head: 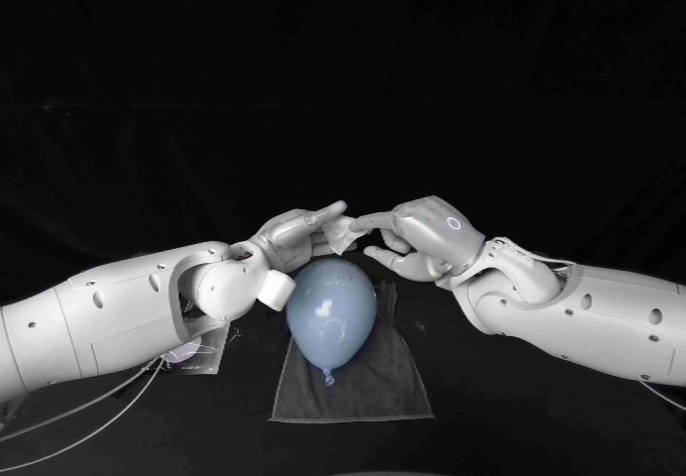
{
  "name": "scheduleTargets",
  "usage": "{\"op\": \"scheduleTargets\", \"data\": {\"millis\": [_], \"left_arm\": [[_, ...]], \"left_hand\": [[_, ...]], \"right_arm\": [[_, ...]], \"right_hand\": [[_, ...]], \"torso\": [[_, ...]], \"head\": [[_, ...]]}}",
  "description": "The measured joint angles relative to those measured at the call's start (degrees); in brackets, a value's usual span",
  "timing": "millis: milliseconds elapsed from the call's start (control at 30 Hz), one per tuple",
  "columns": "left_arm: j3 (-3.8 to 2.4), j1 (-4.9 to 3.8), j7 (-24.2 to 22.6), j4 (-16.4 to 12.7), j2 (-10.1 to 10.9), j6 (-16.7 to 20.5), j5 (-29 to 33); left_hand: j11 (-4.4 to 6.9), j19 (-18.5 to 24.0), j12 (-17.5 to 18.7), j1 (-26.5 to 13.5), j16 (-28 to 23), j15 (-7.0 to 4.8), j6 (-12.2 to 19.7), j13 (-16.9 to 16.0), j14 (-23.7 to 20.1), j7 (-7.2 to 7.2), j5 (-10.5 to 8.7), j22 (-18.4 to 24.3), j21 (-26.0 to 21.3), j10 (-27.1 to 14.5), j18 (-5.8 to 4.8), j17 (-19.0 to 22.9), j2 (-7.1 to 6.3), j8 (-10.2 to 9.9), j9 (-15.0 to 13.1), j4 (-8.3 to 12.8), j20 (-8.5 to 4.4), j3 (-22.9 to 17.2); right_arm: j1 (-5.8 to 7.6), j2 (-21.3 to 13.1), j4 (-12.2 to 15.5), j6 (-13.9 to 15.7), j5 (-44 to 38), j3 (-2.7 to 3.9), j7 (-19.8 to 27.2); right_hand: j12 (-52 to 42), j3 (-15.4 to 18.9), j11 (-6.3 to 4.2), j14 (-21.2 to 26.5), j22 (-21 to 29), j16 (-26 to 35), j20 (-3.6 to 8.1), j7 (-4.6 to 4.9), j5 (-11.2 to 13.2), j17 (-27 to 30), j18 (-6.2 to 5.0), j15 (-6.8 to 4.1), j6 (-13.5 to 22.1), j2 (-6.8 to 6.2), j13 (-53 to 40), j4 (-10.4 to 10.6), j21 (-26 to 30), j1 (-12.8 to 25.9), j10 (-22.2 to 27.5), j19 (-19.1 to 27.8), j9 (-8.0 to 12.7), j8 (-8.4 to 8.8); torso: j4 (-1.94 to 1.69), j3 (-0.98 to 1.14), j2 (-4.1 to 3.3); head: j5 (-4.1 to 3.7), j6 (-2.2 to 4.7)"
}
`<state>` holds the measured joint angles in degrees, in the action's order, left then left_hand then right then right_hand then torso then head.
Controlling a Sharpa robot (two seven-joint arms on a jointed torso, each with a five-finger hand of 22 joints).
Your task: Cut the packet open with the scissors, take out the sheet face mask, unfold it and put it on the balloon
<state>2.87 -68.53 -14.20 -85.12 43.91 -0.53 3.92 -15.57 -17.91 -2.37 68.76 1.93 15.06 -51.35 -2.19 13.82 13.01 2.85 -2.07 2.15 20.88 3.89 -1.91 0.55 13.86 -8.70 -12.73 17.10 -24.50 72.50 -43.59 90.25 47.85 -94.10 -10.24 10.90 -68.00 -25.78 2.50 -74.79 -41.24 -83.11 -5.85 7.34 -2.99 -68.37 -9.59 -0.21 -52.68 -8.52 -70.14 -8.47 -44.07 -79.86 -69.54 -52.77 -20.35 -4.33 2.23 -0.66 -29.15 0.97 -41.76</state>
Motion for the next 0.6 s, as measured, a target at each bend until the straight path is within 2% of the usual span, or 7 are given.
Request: {"op": "scheduleTargets", "data": {"millis": [100,467,533,600], "left_arm": [[0.00,0.00,0.00,0.00,0.00,0.00,0.02],[0.00,0.00,0.14,-0.13,-0.01,-0.25,0.04],[0.01,0.00,0.18,-0.16,-0.03,-0.35,0.04],[0.01,0.00,0.23,-0.21,-0.04,-0.51,0.05]], "left_hand": [[0.00,0.00,0.00,-0.18,0.00,0.00,0.00,0.00,0.00,0.00,0.00,0.00,0.00,0.00,0.00,-0.05,-0.14,0.00,0.00,-0.07,0.00,0.07],[-0.02,0.00,0.00,-0.23,0.00,0.02,-0.01,-0.01,0.02,0.00,0.00,-0.01,0.00,0.03,0.00,-0.18,-0.19,0.00,0.00,-0.65,0.00,0.30],[-0.01,0.00,0.00,-0.66,0.00,0.15,-0.01,-0.03,0.49,0.00,0.00,-0.01,0.00,0.70,0.00,-0.25,-0.23,0.00,-0.09,-0.89,0.00,0.55],[0.21,-0.23,0.00,-0.85,0.00,-0.10,-0.06,-0.09,0.75,0.06,0.00,-0.04,0.00,1.08,0.00,-0.31,-0.04,0.00,-0.23,-1.13,-0.22,0.47]], "right_arm": [[-0.03,0.31,-0.06,0.61,-0.57,0.00,-0.38],[-0.06,1.96,-1.51,1.67,-2.45,0.01,-1.87],[-0.06,2.29,-1.80,1.72,-2.91,0.02,-2.07],[-0.06,2.57,-2.07,1.78,-3.48,0.02,-2.29]], "right_hand": [[-0.44,0.07,0.10,-0.16,-0.16,-0.33,0.00,-0.06,0.00,-0.19,0.30,-0.16,0.81,0.00,-0.32,0.07,0.00,0.00,-0.12,0.00,0.20,0.37],[-0.85,0.43,-0.09,-0.24,-0.50,-0.57,0.00,-0.18,0.00,-0.29,0.33,-0.23,1.31,-0.11,-0.32,-0.08,-0.18,-0.11,-0.31,0.00,0.29,0.37],[-1.11,0.35,-0.21,-0.36,-0.94,-0.79,0.00,-0.18,0.00,-0.48,0.33,-0.35,1.31,-0.30,-0.32,-0.85,-0.66,-1.23,-0.43,0.00,0.29,0.37],[-1.59,-0.31,-0.51,-0.75,-2.35,-1.18,0.44,-0.62,0.00,-0.81,0.35,-0.74,0.62,0.02,-0.36,-2.06,-2.25,-2.90,-0.74,0.43,0.20,-0.10]], "torso": [[-0.02,0.00,-0.01],[-0.04,0.01,-0.03],[-0.04,0.00,-0.03],[-0.03,-0.02,-0.03]], "head": [[-0.02,0.05],[-0.06,0.08],[-0.09,0.09],[-0.10,0.12]]}}
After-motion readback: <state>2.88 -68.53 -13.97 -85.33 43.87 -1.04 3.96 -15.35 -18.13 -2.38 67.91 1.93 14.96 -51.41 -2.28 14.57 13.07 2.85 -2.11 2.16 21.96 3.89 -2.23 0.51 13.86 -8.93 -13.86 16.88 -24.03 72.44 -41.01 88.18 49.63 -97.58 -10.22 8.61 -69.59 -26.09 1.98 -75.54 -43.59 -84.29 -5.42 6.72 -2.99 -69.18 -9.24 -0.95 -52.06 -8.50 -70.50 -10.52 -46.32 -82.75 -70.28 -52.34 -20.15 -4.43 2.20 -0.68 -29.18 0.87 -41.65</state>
